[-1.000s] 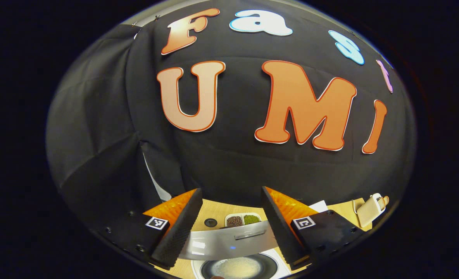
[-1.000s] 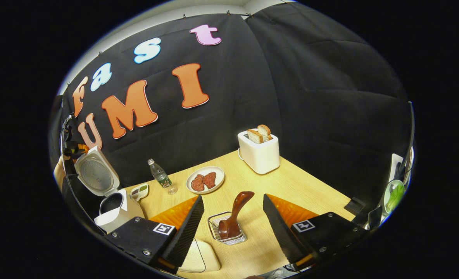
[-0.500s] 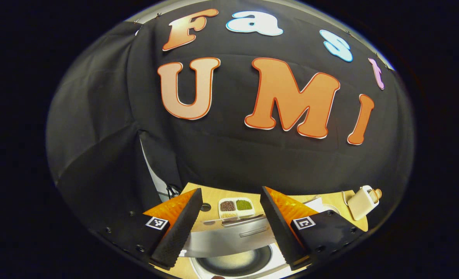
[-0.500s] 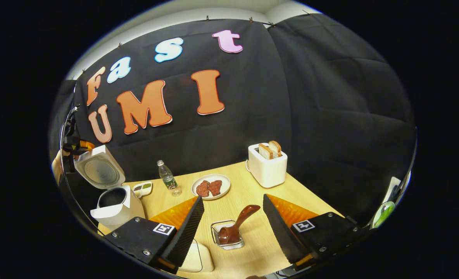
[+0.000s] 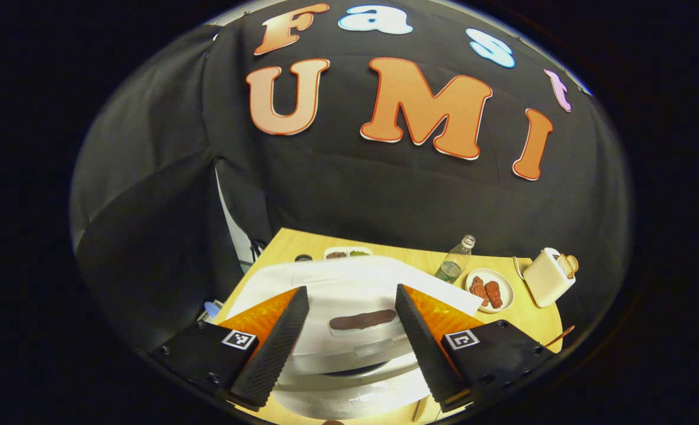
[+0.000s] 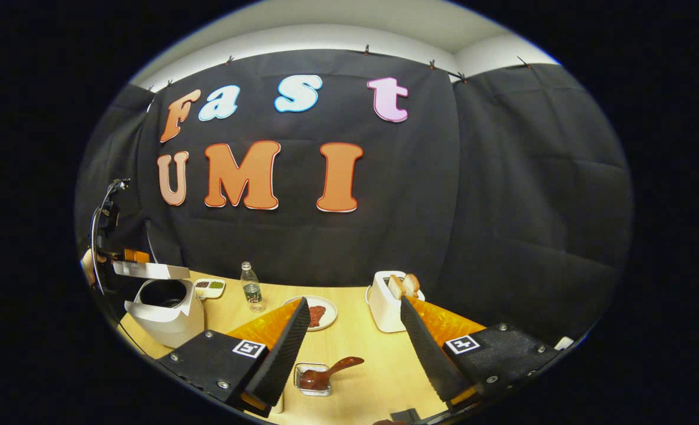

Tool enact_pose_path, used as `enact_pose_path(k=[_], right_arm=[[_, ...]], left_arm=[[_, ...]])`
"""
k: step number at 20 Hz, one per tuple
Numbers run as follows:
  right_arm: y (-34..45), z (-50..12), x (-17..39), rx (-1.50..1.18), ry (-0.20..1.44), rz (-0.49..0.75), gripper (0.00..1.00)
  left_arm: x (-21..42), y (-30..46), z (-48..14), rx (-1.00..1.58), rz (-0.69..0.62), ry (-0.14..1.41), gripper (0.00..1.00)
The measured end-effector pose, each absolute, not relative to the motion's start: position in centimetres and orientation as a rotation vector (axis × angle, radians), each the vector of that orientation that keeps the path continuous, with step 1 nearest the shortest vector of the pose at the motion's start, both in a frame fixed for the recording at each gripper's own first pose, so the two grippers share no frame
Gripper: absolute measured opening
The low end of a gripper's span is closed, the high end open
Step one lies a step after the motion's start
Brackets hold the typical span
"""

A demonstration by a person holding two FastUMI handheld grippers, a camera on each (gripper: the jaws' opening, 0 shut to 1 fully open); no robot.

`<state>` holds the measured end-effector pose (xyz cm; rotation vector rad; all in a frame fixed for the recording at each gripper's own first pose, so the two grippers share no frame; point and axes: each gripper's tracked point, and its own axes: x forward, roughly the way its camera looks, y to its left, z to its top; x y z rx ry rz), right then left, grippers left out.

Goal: Close the left gripper, press the button to open the rice cooker; take a wooden spoon from the chopstick holder with the right hand, scoop a spoonful of rice and pour it into the rice cooker, then put the wooden spoon back into the chopstick holder.

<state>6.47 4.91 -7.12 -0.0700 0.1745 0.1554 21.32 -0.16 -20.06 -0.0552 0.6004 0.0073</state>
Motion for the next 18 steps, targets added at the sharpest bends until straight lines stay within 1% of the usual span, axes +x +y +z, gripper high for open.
enact_pose_path(k=[3,7,8,9,12,15,18], right_arm=[[4.5,-5.1,5.2,-0.07,0.144,0.16,0.95],[4.2,-5.6,3.9,-0.064,0.143,0.172,0.95],[4.1,-6.0,3.8,-0.062,0.149,0.172,1.0],[4.0,-6.6,3.7,-0.055,0.164,0.171,0.95],[3.6,-8.3,3.6,-0.023,0.214,0.167,0.95],[3.3,-9.5,3.5,-0.004,0.246,0.163,0.95],[3.2,-10.0,3.5,-0.007,0.255,0.166,0.95]], left_arm=[[19.9,-0.2,-23.3,-0.015,0.039,0.611,1.0],[18.8,-0.3,-26.7,0.013,0.092,0.64,1.0],[18.5,-0.5,-27.3,0.019,0.1,0.646,1.0],[18.3,-0.5,-27.8,0.021,0.108,0.653,1.0],[18.3,-0.2,-28.0,0.022,0.129,0.612,1.0],[18.3,-0.4,-28.8,0.013,0.149,0.603,1.0],[17.9,-0.7,-29.4,0.049,0.116,0.606,1.0]])
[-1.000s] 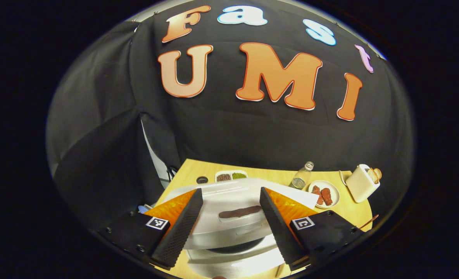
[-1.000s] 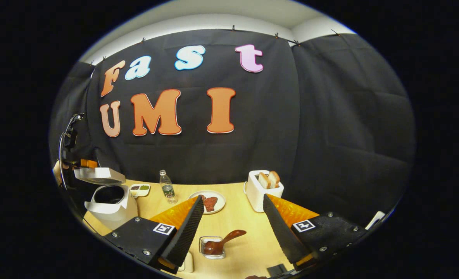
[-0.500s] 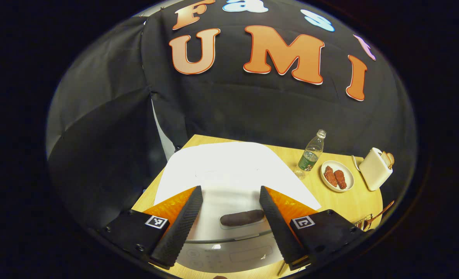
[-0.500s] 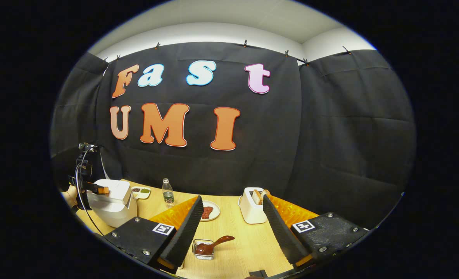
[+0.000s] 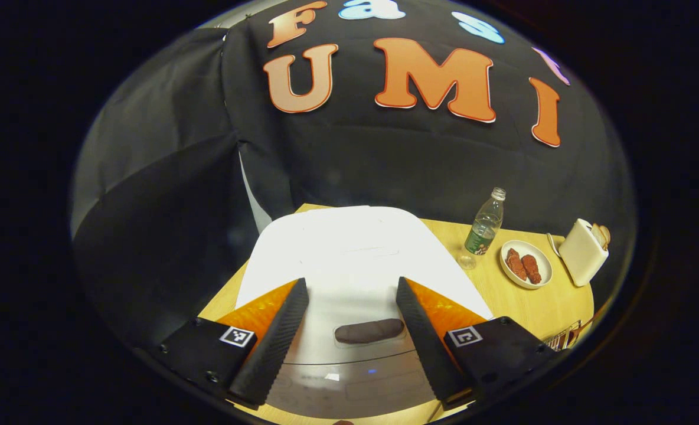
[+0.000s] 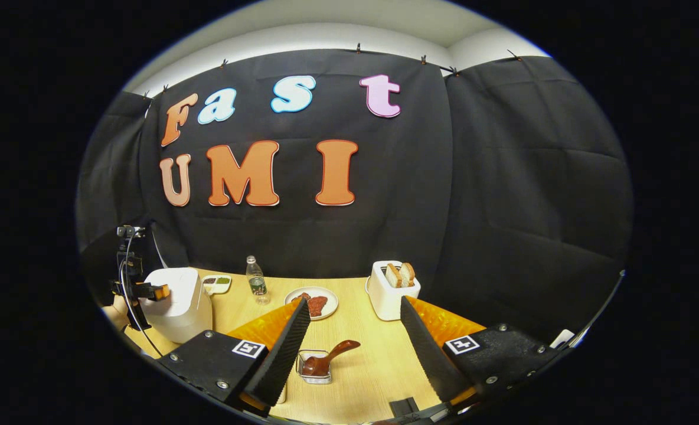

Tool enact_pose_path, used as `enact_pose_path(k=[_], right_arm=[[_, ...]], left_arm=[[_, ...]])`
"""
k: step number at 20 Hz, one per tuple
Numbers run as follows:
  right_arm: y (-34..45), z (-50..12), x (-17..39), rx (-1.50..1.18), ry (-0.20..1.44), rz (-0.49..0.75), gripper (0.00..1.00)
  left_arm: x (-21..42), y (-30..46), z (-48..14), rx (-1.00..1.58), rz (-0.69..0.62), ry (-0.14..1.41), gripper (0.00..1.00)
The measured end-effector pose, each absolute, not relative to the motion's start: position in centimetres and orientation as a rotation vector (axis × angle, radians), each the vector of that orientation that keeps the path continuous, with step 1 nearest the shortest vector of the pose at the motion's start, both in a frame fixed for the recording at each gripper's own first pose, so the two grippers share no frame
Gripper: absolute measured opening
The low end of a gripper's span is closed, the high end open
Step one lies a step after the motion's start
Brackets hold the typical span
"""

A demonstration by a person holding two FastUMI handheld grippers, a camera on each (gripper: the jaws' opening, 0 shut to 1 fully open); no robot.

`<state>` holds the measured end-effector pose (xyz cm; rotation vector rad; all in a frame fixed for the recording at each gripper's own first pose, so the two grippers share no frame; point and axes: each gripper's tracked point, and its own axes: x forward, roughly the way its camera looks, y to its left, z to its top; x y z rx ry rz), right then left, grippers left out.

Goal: Close the left gripper, press the button to open the rice cooker; take a wooden spoon from the chopstick holder with the right hand, scoop a spoonful of rice and pour it into the rice cooker, then put the wooden spoon back into the chopstick holder.

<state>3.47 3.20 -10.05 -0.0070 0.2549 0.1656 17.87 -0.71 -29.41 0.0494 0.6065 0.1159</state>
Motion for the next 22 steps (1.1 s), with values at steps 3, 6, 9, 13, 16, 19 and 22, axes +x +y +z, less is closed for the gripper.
enact_pose_path(k=[3,6,9,13,16,19,22], right_arm=[[3.6,-10.5,3.6,-0.002,0.265,0.175,0.95],[4.1,-10.9,3.8,-0.008,0.272,0.181,0.95],[4.3,-10.4,4.2,-0.019,0.261,0.177,0.95],[4.6,-9.5,4.6,0.004,0.244,0.176,0.95],[4.6,-8.3,5.0,0.002,0.226,0.17,0.95],[5.1,-7.1,5.2,0.008,0.203,0.171,0.95],[5.8,-6.0,5.0,0.013,0.181,0.183,0.95]], left_arm=[[18.1,-1.1,-29.0,0.062,0.091,0.61,1.0],[18.5,-1.5,-28.6,0.062,0.056,0.623,1.0],[18.2,-0.5,-27.4,0.025,0.078,0.64,1.0],[17.5,0.4,-22.2,0.013,0.057,0.547,1.0],[16.9,0.8,-16.2,0.013,0.044,0.449,1.0],[14.8,1.5,-10.6,0.005,0.02,0.391,1.0],[12.8,3.1,-4.7,0.08,0.035,0.293,1.0]])
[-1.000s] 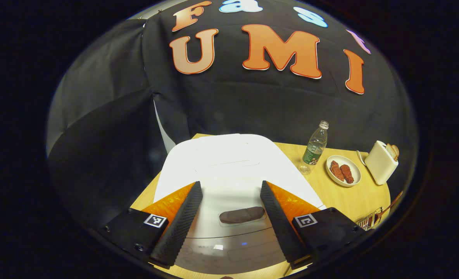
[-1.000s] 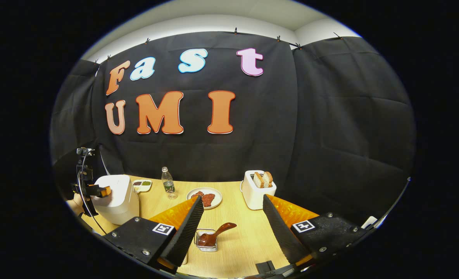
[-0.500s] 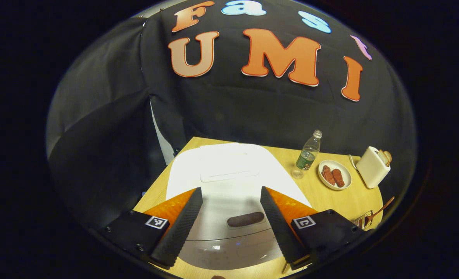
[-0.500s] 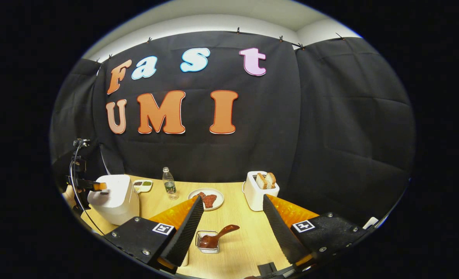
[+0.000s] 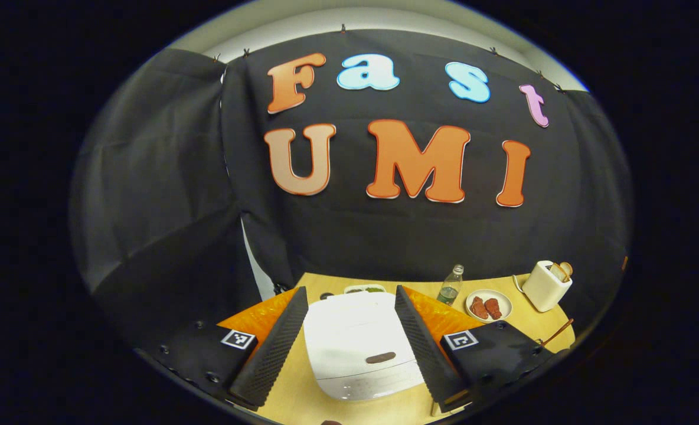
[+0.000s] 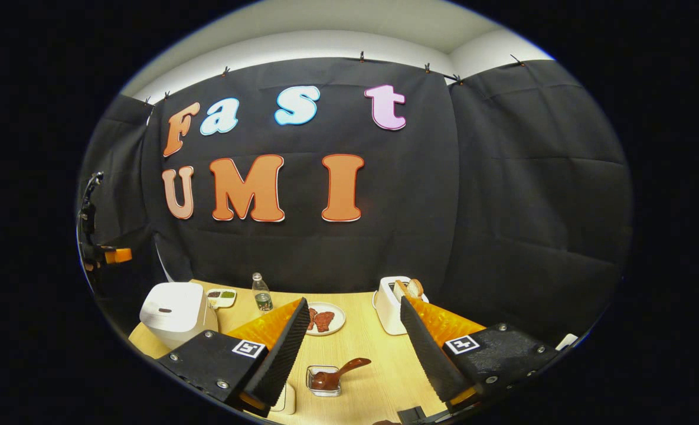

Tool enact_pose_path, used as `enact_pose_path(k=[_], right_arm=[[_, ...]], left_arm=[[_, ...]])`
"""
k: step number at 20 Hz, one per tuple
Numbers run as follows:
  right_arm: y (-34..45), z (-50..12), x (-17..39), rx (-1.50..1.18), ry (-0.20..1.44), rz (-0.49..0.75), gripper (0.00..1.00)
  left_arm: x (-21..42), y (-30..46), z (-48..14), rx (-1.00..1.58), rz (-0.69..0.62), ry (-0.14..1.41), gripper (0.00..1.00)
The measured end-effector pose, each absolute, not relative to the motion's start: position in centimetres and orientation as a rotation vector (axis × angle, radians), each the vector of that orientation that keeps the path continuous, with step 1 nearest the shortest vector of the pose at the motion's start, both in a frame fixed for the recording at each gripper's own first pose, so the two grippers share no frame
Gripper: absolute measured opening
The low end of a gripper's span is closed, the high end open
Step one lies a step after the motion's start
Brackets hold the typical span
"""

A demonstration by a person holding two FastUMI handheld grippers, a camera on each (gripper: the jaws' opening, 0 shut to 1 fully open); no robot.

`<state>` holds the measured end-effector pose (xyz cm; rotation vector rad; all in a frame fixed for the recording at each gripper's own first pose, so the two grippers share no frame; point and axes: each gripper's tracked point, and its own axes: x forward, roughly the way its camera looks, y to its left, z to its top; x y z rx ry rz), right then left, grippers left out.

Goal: Close the left gripper, press the button to open the rice cooker; take a wooden spoon from the chopstick holder with the right hand, scoop a spoonful of rice and pour it into the rice cooker, then put the wooden spoon back into the chopstick holder.

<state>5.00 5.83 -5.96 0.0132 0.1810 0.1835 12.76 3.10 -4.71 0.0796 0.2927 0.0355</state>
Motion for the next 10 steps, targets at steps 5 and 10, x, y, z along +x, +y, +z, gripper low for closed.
enact_pose_path(k=[5,10], right_arm=[[6.1,-5.5,5.1,0.015,0.163,0.184,0.95],[5.8,-5.8,5.1,0.031,0.163,0.176,0.95]], left_arm=[[8.8,3.9,1.9,0.113,0.05,0.153,1.0],[6.1,4.1,5.1,0.078,0.05,0.079,1.0]])
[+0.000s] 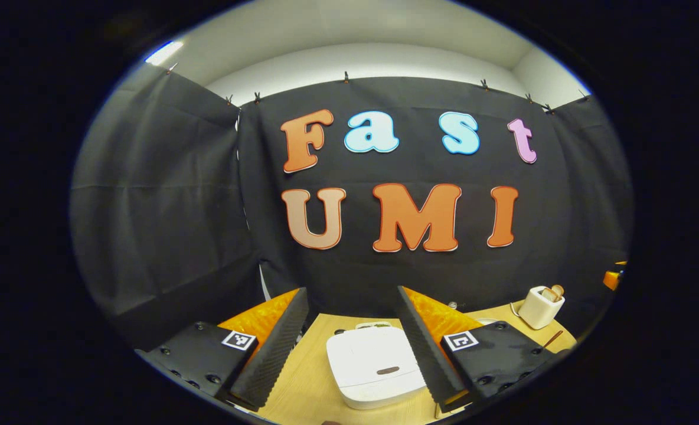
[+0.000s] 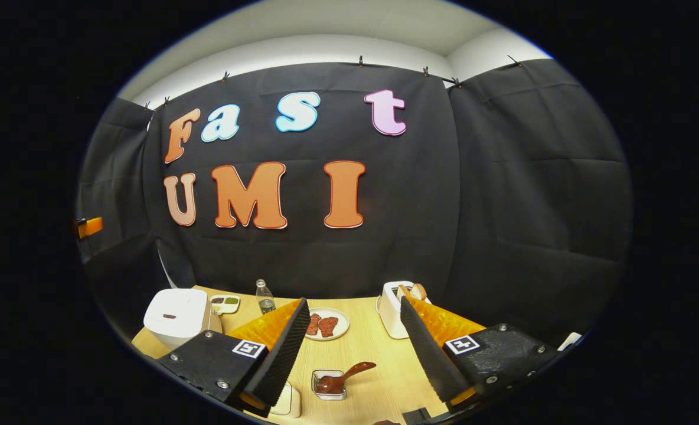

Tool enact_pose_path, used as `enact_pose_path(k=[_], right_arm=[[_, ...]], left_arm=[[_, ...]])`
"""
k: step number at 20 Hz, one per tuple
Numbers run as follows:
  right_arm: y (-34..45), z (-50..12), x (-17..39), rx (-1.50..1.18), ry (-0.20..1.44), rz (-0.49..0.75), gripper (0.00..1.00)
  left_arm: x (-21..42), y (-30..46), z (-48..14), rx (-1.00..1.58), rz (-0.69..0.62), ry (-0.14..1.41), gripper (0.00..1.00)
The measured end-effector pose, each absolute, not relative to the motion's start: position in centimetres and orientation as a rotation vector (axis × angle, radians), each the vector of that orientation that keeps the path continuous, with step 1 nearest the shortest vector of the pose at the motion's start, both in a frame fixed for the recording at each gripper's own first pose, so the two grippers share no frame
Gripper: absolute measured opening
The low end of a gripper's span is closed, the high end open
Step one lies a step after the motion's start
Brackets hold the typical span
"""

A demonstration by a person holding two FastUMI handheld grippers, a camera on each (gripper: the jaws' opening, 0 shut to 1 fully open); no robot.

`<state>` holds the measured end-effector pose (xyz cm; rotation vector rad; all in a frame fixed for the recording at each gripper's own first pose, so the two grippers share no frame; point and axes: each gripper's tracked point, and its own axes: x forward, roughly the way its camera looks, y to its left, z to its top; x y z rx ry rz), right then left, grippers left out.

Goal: Close the left gripper, press the button to open the rice cooker; take a wooden spoon from the chopstick holder with the right hand, scoop a spoonful of rice and pour it into the rice cooker, then put the wooden spoon back into the chopstick holder.

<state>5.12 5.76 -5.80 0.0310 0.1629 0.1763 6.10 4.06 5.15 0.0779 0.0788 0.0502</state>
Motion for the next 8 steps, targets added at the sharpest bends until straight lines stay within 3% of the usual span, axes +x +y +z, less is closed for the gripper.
enact_pose_path(k=[1,3,4,8], right_arm=[[5.8,-5.9,5.1,0.032,0.165,0.177,1.0],[5.8,-5.9,5.1,0.033,0.164,0.178,0.95],[5.8,-5.9,5.0,0.031,0.163,0.177,1.0],[5.6,-5.6,5.0,0.03,0.154,0.177,0.95]], left_arm=[[5.9,4.0,5.4,0.073,0.05,0.072,0.99],[5.7,3.9,5.6,0.072,0.051,0.065,0.99],[5.7,4.1,5.8,0.079,0.054,0.057,1.0],[5.9,3.0,5.6,0.067,0.03,0.055,0.99]])
